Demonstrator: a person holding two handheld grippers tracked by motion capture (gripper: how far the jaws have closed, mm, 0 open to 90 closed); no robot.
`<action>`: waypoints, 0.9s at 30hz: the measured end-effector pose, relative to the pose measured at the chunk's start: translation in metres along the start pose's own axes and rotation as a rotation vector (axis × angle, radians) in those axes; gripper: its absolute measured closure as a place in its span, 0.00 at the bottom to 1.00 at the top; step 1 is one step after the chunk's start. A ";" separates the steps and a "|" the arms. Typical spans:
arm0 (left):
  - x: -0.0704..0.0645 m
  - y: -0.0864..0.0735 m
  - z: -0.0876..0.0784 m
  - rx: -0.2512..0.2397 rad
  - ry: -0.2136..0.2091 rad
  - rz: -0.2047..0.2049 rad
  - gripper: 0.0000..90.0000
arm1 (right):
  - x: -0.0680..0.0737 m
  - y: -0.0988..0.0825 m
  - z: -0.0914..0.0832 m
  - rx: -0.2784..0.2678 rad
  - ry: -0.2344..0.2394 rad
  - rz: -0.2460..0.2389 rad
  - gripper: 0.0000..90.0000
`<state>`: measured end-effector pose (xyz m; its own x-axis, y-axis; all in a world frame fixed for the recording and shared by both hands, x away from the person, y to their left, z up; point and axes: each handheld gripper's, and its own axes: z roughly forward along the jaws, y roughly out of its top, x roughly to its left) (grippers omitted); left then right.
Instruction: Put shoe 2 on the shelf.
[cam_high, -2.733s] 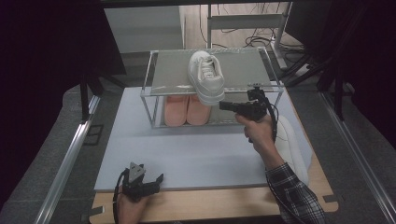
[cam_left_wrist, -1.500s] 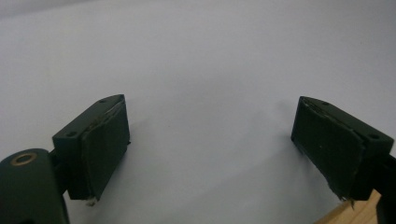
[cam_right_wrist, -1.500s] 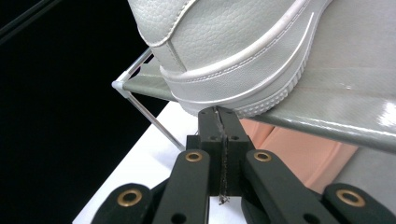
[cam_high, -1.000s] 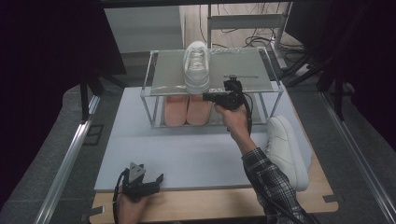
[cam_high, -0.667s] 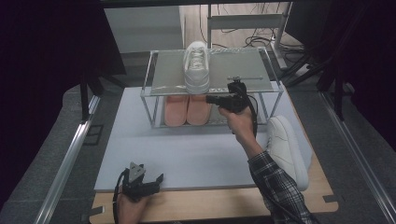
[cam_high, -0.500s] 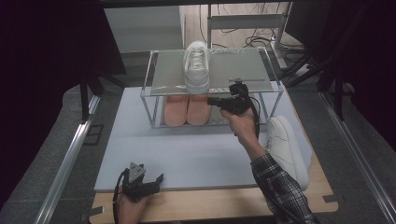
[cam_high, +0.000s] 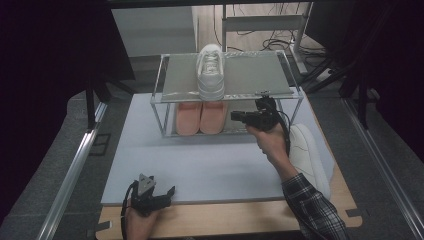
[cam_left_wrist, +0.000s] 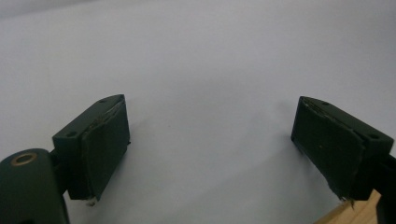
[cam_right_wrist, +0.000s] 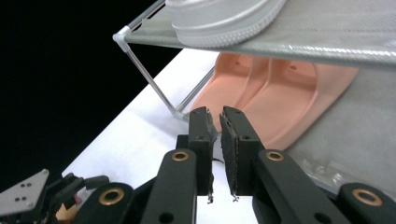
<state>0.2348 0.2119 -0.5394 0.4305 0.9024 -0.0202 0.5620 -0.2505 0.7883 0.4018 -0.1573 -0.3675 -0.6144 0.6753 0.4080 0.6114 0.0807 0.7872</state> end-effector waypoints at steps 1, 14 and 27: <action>0.000 0.000 0.000 0.000 0.000 0.000 0.12 | -0.001 -0.002 -0.002 0.003 -0.003 -0.002 0.89; 0.000 0.000 0.000 -0.001 0.000 -0.001 0.12 | -0.008 -0.021 -0.028 0.028 -0.070 -0.066 0.78; 0.000 0.000 0.000 -0.001 0.000 -0.001 0.12 | -0.014 -0.040 -0.054 0.061 -0.165 -0.149 0.79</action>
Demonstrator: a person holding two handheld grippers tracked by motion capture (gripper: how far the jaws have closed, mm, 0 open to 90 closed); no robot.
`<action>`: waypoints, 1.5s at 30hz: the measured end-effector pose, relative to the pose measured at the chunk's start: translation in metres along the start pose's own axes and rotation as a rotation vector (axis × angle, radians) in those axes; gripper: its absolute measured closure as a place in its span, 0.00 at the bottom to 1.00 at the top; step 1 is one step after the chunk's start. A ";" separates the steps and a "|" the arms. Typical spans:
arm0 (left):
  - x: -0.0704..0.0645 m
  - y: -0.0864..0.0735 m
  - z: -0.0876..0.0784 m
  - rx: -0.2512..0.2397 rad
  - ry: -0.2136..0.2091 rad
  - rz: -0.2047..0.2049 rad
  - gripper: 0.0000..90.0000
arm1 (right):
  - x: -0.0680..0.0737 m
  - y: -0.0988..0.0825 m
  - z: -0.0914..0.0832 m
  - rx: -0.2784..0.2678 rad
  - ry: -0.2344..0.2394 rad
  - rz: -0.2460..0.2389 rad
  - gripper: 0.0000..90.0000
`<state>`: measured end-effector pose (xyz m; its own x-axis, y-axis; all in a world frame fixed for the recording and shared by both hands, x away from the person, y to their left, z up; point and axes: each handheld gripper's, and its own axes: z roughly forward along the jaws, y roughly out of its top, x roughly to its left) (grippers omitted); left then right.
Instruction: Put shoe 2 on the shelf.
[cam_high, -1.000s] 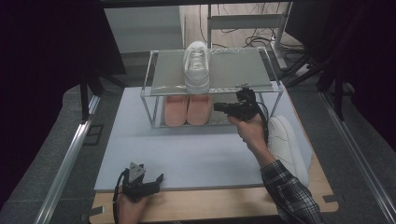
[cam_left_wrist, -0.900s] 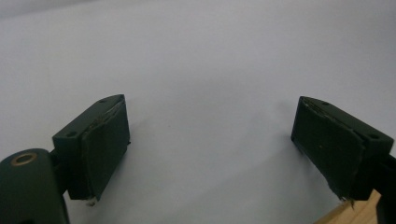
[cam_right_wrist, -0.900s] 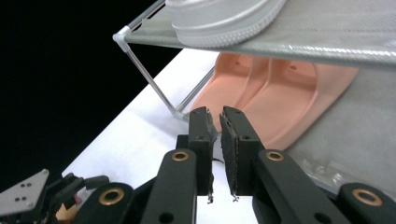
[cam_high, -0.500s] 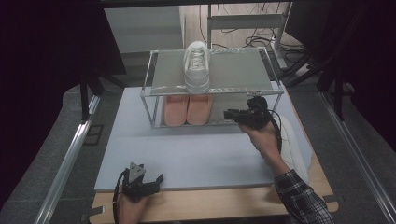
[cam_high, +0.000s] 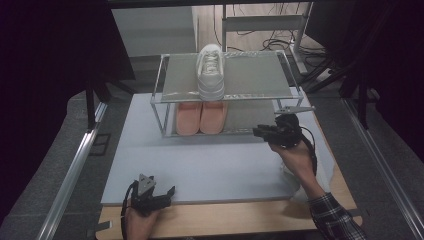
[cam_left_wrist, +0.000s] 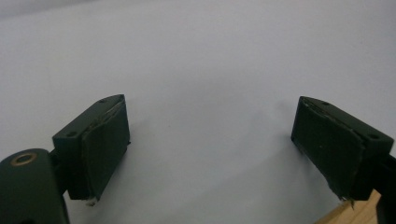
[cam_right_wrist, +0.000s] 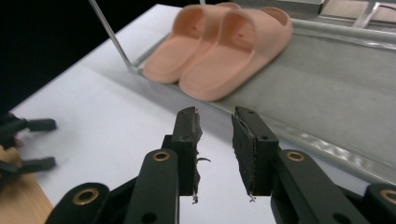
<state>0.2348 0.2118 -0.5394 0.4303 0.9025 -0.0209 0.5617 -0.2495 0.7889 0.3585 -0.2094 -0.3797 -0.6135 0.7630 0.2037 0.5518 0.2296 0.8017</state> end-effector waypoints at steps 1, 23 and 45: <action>0.000 0.000 0.000 0.000 0.000 0.000 0.12 | -0.001 -0.002 -0.002 0.004 -0.008 -0.007 0.79; 0.000 0.000 0.000 0.000 0.000 -0.001 0.12 | -0.038 -0.057 -0.051 0.029 -0.118 0.033 0.99; 0.000 0.000 0.000 0.002 0.001 -0.001 0.12 | -0.077 -0.101 -0.083 0.009 -0.225 0.119 0.99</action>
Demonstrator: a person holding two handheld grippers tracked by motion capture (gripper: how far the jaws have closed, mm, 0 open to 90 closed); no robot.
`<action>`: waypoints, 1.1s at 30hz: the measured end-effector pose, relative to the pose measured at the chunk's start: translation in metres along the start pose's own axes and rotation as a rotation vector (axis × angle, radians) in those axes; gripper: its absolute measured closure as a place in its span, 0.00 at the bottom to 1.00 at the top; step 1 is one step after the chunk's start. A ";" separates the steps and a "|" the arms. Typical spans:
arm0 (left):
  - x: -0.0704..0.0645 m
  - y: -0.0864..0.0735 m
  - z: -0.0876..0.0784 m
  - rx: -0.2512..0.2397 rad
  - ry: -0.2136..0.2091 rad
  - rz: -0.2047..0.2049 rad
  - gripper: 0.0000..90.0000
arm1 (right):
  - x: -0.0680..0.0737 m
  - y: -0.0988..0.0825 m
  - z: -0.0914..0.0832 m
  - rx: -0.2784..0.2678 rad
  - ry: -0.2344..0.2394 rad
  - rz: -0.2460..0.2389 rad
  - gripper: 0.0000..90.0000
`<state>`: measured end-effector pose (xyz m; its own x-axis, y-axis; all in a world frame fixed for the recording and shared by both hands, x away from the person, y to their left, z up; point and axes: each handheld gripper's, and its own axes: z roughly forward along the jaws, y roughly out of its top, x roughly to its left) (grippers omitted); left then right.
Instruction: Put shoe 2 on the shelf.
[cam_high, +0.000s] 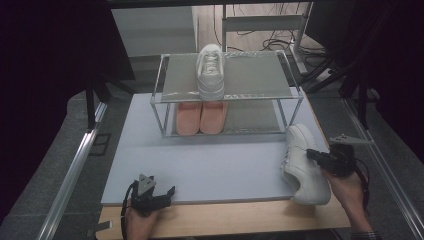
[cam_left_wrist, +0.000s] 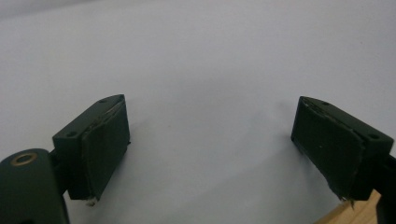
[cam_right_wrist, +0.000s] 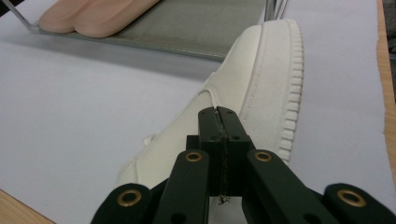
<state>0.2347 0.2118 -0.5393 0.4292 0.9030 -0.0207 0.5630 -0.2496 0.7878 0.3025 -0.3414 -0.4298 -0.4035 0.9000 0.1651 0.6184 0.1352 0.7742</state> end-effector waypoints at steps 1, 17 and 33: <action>0.000 0.000 0.000 0.000 0.000 0.000 0.12 | 0.000 0.000 0.000 0.000 0.000 0.000 0.99; 0.000 0.000 0.000 -0.002 0.000 0.000 0.12 | -0.021 -0.007 -0.013 -0.040 -0.029 0.046 0.99; 0.000 0.000 0.000 -0.002 0.000 -0.001 0.12 | -0.060 -0.019 -0.024 -0.029 -0.151 0.125 0.99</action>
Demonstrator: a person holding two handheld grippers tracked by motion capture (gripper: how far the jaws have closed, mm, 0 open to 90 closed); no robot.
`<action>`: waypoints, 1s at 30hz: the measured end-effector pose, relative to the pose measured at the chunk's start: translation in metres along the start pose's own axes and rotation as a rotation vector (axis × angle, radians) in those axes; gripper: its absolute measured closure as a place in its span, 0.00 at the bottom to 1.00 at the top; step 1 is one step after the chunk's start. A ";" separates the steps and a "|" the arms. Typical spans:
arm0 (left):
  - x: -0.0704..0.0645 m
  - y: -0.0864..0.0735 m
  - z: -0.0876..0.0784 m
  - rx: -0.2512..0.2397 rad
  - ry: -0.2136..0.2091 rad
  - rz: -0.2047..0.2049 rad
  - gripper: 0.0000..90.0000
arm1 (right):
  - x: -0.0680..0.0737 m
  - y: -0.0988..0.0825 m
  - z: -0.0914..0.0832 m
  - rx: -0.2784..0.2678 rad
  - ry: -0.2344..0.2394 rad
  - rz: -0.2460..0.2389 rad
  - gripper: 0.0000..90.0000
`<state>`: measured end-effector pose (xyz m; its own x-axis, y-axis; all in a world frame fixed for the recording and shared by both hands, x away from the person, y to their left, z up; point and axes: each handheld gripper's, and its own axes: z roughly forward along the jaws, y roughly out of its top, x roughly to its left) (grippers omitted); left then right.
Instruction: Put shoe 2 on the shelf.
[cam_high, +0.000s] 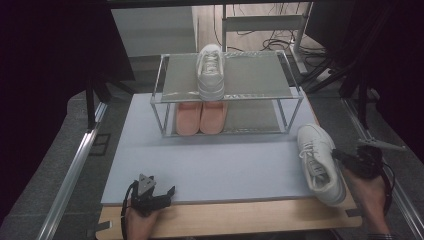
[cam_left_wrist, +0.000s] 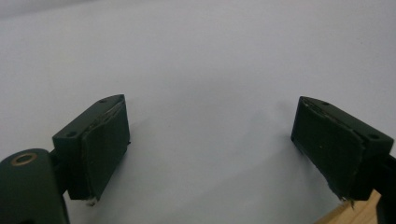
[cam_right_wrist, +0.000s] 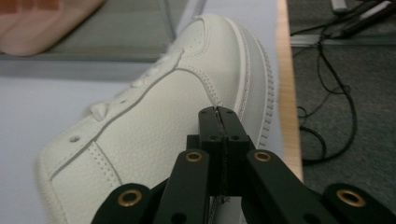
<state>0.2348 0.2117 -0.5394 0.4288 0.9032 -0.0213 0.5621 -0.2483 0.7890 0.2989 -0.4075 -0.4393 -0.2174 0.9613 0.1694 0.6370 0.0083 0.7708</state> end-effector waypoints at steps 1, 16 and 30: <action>0.000 0.000 0.000 0.000 0.000 0.000 0.12 | -0.006 -0.002 0.002 0.018 -0.039 0.001 0.99; 0.000 0.000 0.000 0.002 0.001 -0.001 0.12 | -0.021 -0.021 0.024 0.090 -0.022 0.055 0.99; 0.000 0.000 0.000 0.000 0.001 -0.001 0.12 | -0.014 -0.022 0.016 0.040 0.039 0.091 0.99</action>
<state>0.2349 0.2115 -0.5394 0.4276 0.9037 -0.0218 0.5628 -0.2473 0.7888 0.3001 -0.4169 -0.4683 -0.1851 0.9472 0.2619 0.6844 -0.0670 0.7261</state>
